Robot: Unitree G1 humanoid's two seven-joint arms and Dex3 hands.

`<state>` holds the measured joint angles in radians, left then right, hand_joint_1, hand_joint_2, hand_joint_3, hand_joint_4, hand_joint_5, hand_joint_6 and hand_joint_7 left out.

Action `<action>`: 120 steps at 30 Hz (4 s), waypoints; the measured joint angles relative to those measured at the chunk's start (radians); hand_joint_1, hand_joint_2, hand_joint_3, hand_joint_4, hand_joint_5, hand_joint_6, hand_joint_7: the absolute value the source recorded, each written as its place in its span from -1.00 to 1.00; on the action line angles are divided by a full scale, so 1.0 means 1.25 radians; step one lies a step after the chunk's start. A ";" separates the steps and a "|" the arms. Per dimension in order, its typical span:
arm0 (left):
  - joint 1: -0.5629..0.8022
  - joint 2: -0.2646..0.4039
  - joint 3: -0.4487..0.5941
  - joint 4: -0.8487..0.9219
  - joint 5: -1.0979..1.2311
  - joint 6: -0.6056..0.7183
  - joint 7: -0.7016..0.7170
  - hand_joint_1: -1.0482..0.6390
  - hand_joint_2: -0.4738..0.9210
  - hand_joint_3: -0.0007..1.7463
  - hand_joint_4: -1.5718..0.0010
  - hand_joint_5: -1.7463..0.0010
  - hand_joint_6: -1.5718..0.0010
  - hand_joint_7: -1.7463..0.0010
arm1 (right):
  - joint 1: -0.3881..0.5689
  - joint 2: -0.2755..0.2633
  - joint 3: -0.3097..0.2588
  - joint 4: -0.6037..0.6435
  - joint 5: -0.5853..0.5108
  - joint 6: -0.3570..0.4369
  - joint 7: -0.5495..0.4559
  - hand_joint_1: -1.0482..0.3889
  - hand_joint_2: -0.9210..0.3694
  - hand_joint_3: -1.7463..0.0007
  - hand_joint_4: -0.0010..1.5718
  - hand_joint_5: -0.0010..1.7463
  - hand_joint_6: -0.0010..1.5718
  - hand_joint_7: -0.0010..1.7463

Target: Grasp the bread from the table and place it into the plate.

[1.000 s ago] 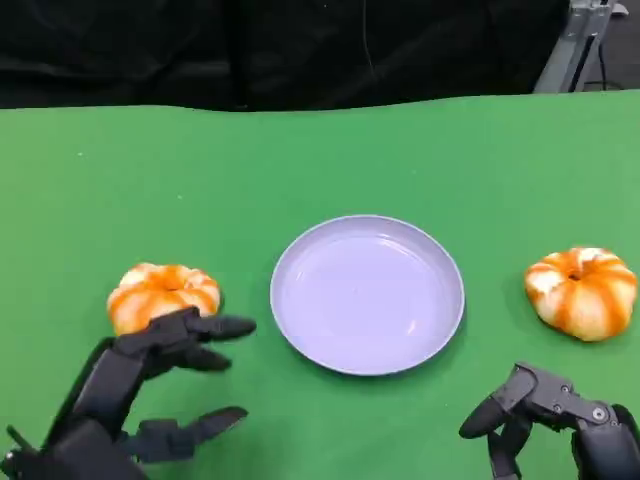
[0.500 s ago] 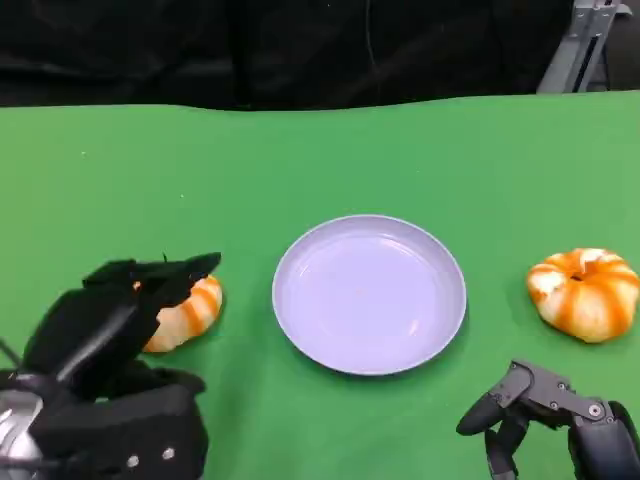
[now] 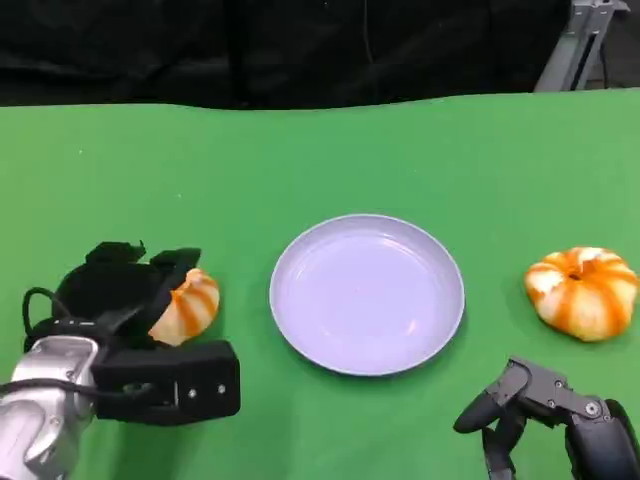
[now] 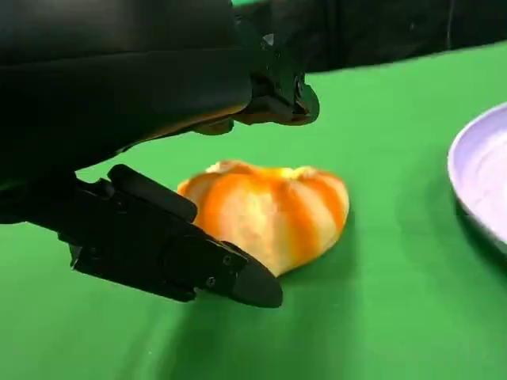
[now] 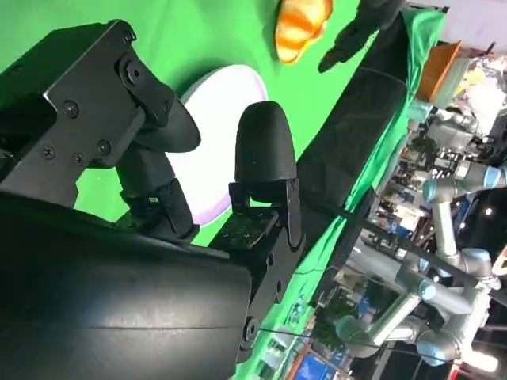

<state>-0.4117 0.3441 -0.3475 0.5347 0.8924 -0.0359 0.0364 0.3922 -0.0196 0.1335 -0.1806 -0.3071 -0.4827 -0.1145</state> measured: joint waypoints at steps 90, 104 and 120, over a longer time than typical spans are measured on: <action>-0.244 -0.178 -0.160 0.098 -0.189 -0.127 -0.182 -0.93 1.00 -0.47 1.00 1.00 0.96 0.98 | 0.008 0.000 -0.001 -0.007 -0.006 0.008 0.006 0.64 -0.02 -0.58 0.05 1.00 0.05 0.44; -0.081 -0.099 -0.072 -0.146 -0.255 -0.149 -0.192 -0.53 1.00 -0.68 0.82 0.89 0.79 0.93 | 0.008 -0.002 -0.003 -0.006 -0.005 -0.001 0.005 0.64 -0.03 -0.58 0.05 0.97 0.06 0.44; 0.374 -0.135 0.192 -0.399 -0.695 -0.357 -0.166 0.32 0.39 0.29 0.04 -0.62 -0.01 -0.27 | 0.027 -0.002 0.000 -0.006 -0.007 -0.009 0.001 0.65 0.03 -0.62 0.07 0.89 0.07 0.44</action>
<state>0.0553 0.1758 -0.1072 0.0362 0.0235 -0.4824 -0.1713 0.4253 -0.0220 0.1332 -0.1876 -0.3155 -0.4936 -0.1136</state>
